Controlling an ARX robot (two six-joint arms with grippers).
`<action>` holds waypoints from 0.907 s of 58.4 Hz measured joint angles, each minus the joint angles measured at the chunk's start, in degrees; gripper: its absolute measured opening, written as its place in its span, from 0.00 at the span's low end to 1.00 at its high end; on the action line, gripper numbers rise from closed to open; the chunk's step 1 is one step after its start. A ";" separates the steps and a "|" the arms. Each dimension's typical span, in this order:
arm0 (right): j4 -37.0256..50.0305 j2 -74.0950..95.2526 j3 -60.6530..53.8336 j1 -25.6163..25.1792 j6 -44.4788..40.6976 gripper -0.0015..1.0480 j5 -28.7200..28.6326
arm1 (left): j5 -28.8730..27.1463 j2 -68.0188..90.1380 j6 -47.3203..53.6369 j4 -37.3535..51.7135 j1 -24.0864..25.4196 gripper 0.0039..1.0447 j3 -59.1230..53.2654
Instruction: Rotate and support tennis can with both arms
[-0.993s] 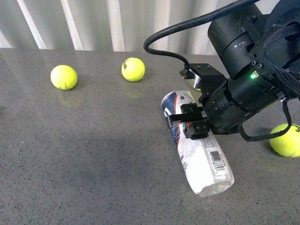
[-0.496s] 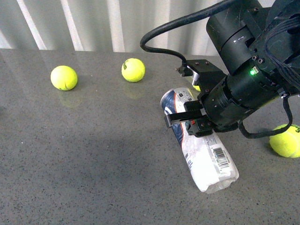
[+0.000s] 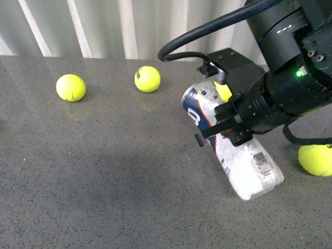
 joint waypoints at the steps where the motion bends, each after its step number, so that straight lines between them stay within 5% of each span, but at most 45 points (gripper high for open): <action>1: 1.62 -0.76 -0.83 0.02 -2.49 0.06 1.36 | 0.00 0.00 0.00 0.00 0.00 0.94 0.00; 9: 17.22 -4.20 -7.17 -0.46 -24.52 0.05 7.39 | 0.02 0.00 0.00 0.00 0.00 0.94 0.00; 18: 23.19 -4.66 -10.03 -2.93 -48.02 0.05 2.10 | 0.00 0.00 0.00 0.00 0.00 0.94 0.00; 28: 26.56 -4.00 -11.15 -4.59 -61.96 0.05 -1.92 | 0.00 0.00 0.00 0.00 0.00 0.94 0.00; 53: 26.34 8.39 -0.07 2.71 -62.03 0.05 -6.71 | 0.00 0.00 0.00 0.00 0.00 0.94 0.00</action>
